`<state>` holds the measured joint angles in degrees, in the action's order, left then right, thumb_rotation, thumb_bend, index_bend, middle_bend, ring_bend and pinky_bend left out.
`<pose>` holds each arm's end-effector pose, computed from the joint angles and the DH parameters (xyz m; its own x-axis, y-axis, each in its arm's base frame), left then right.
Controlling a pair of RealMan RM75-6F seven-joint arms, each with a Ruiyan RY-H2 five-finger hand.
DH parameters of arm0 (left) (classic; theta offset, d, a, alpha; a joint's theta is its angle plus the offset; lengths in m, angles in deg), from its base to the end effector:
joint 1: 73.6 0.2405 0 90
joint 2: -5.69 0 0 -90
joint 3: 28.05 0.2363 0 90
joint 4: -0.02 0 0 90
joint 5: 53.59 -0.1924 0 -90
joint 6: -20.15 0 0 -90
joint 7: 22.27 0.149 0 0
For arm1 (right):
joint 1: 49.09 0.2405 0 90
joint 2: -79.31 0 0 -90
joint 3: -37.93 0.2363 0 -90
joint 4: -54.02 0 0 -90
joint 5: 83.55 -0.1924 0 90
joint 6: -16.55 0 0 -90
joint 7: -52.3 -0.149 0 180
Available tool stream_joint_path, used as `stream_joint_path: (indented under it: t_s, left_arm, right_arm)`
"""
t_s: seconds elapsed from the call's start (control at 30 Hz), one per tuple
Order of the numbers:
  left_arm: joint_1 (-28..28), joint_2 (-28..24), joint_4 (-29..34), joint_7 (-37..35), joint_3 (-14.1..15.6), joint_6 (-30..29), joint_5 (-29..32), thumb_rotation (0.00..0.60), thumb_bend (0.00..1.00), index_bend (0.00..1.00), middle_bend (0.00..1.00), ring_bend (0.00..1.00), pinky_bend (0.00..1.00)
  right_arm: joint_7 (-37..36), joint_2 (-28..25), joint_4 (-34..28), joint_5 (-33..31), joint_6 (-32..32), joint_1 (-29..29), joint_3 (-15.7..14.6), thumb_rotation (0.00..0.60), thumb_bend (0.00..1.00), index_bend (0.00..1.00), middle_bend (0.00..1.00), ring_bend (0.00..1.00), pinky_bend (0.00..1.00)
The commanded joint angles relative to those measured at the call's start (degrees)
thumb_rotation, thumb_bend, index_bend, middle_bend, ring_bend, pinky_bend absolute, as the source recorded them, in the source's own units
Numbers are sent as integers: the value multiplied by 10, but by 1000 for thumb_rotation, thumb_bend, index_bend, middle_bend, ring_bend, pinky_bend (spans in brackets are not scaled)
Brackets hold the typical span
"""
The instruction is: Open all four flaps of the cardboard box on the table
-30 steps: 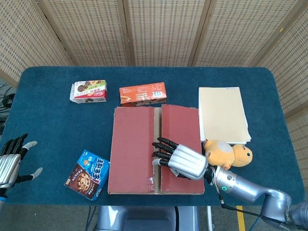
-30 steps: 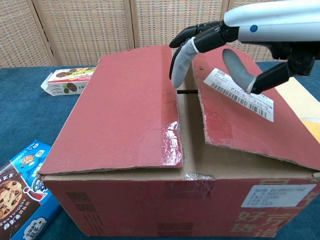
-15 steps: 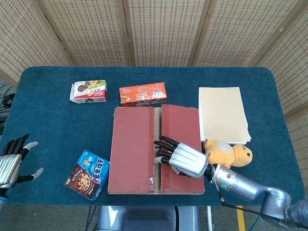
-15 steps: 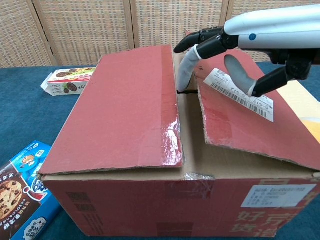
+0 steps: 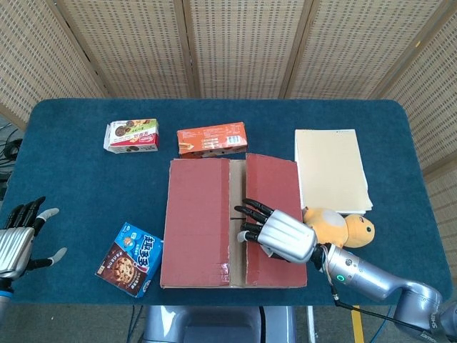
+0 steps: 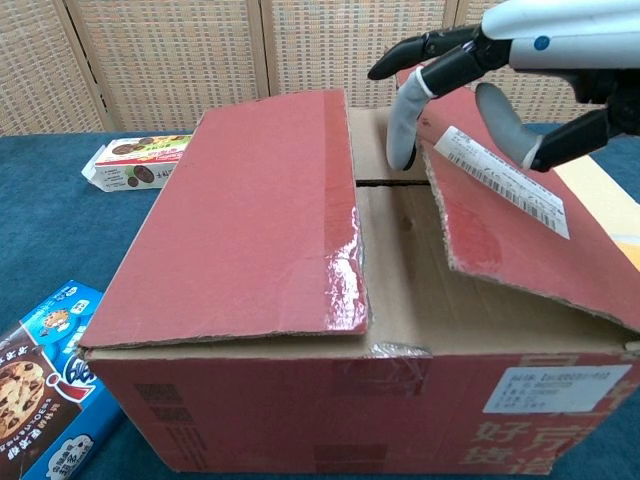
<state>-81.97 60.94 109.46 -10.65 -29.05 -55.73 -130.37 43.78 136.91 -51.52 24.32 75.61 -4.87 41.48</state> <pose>-0.2609 0.1846 0.1653 0.4239 0.2026 0.8827 0.8966 0.0437 -0.4406 -0.0735 -0.2624 0.1051 0.5316 -0.1490 0.8338 -0.5050 -0.8460 0.1709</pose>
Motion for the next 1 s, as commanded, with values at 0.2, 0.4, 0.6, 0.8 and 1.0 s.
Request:
stream_joint_path:
  t_s: [0.2, 0.4, 0.6, 0.8, 1.0]
  left_arm:
    - [-3, -1, 5, 4, -2, -3, -6, 469, 248, 171, 0, 0, 0]
    - [-5, -1, 9, 8, -3, -5, -10, 471, 248, 171, 0, 0, 0]
    - [-8, -1, 12, 13, -4, -5, -11, 470, 248, 170, 0, 0, 0]
    - [-10, -1, 14, 18, -5, -5, -11, 471, 248, 170, 0, 0, 0]
    - [-12, -2, 17, 23, -5, -5, -9, 471, 249, 171, 0, 0, 0]
  right_arm:
    - [12, -37, -11, -5, 27, -11, 5, 600, 1000, 350, 412, 21, 0]
    - [22, -70, -15, -16, 53, -23, 16, 600, 1000, 355, 412, 24, 0]
    - [26, -98, -18, -26, 70, -36, 22, 600, 1000, 355, 413, 25, 0]
    - [27, -116, -11, -39, 75, -45, 26, 600, 1000, 356, 413, 25, 0]
    - [25, -130, -2, -52, 77, -55, 29, 600, 1000, 355, 413, 25, 0]
